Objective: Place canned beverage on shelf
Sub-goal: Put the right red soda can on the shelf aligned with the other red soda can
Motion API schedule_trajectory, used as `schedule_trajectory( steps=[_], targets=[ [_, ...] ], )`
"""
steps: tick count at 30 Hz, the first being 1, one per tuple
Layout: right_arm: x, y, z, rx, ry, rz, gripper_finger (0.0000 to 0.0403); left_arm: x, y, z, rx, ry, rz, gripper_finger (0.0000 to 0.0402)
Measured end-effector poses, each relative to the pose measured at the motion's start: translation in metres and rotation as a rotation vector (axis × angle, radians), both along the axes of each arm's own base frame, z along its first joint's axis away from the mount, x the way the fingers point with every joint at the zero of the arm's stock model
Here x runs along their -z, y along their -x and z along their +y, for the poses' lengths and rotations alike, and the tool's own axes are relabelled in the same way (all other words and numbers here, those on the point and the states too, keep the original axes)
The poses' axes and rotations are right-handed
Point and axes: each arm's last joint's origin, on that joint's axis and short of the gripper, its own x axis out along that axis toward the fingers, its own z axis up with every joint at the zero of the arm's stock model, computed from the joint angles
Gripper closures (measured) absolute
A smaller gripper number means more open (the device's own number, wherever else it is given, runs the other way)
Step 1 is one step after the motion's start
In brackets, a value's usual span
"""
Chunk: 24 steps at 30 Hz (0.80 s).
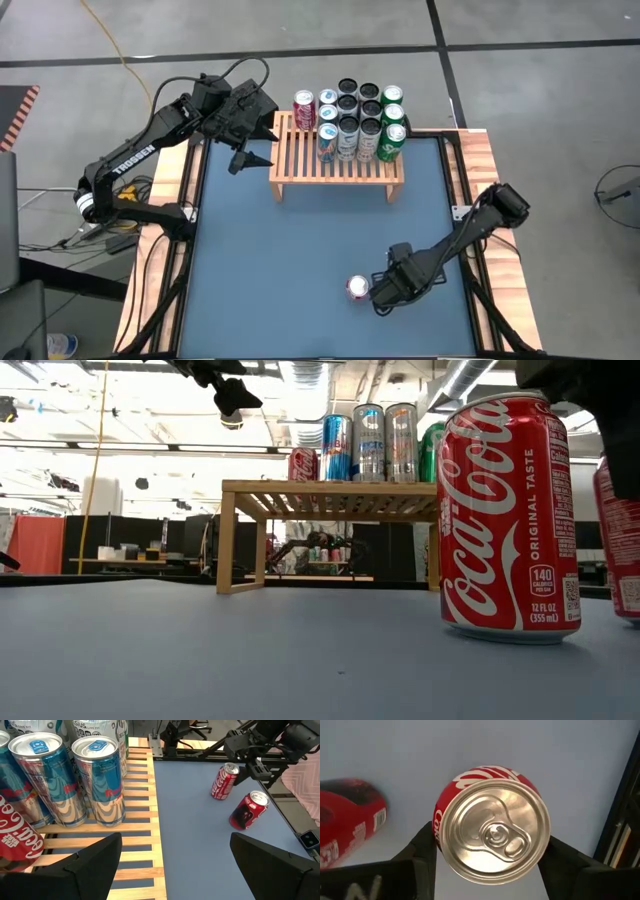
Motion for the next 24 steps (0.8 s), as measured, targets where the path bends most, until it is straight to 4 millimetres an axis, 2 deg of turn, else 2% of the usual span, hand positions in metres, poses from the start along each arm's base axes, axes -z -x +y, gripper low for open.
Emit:
schedule_trajectory(
  steps=[8, 16, 24],
  targets=[
    [0.0, -0.008, -0.011, -0.007, -0.005, -0.005, 0.0173, 0.0, 0.0, 0.0, -0.001, 0.0, 0.001, 0.0042],
    [-0.001, -0.009, -0.014, -0.005, 0.004, -0.013, 0.0252, 0.0, 0.0, 0.0, -0.001, 0.004, 0.0, 0.0042],
    [-0.005, -0.006, -0.005, -0.033, 0.092, -0.084, 0.0252, 0.0, 0.0, 0.0, 0.012, 0.013, -0.005, 0.0042]
  ],
)
